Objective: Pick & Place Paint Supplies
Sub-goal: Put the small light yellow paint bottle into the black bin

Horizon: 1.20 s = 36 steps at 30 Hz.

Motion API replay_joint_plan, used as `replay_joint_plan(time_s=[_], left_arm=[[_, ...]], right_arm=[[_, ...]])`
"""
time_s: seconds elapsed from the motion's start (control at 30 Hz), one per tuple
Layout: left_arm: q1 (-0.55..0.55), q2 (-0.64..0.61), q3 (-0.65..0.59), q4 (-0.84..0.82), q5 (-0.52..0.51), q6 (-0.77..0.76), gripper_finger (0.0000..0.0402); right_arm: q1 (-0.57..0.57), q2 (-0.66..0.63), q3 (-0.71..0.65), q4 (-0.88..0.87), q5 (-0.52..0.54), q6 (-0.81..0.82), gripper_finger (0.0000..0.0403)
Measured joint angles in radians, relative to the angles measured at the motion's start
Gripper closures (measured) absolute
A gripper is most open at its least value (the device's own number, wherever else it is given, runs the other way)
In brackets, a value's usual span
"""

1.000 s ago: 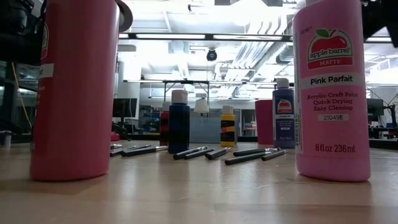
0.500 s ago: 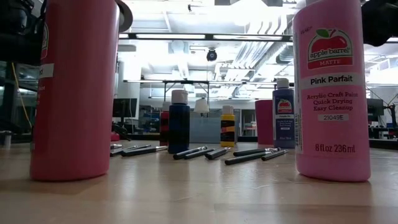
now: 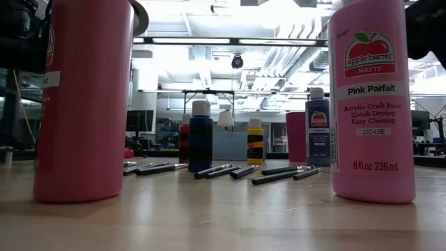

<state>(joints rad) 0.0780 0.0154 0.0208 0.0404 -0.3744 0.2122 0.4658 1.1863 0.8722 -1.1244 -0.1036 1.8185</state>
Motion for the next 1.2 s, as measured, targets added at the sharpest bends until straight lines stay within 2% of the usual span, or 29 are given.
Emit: replay_joint_plan(time_s=[0.23, 0.47, 0.97, 1.2], left_arm=[[0.0, 0.0, 0.0, 0.002, 0.0, 0.0, 0.0231], [0.0, 0.0, 0.0, 0.003, 0.0, 0.0, 0.0231], [0.0, 0.0, 0.0, 0.008, 0.0, 0.0, 0.0231], [0.0, 0.0, 0.0, 0.009, 0.0, 0.0, 0.0231]], right_arm=[[0.022, 0.054, 0.0, 0.0, 0.002, -0.036, 0.0171], [0.038, 0.08, 0.0, -0.004, 0.054, -0.06, 0.0193], [0.038, 0.081, -0.002, -0.013, 0.023, -0.085, 0.0279], [0.038, 0.079, -0.002, -0.004, 0.016, -0.08, 0.0282]])
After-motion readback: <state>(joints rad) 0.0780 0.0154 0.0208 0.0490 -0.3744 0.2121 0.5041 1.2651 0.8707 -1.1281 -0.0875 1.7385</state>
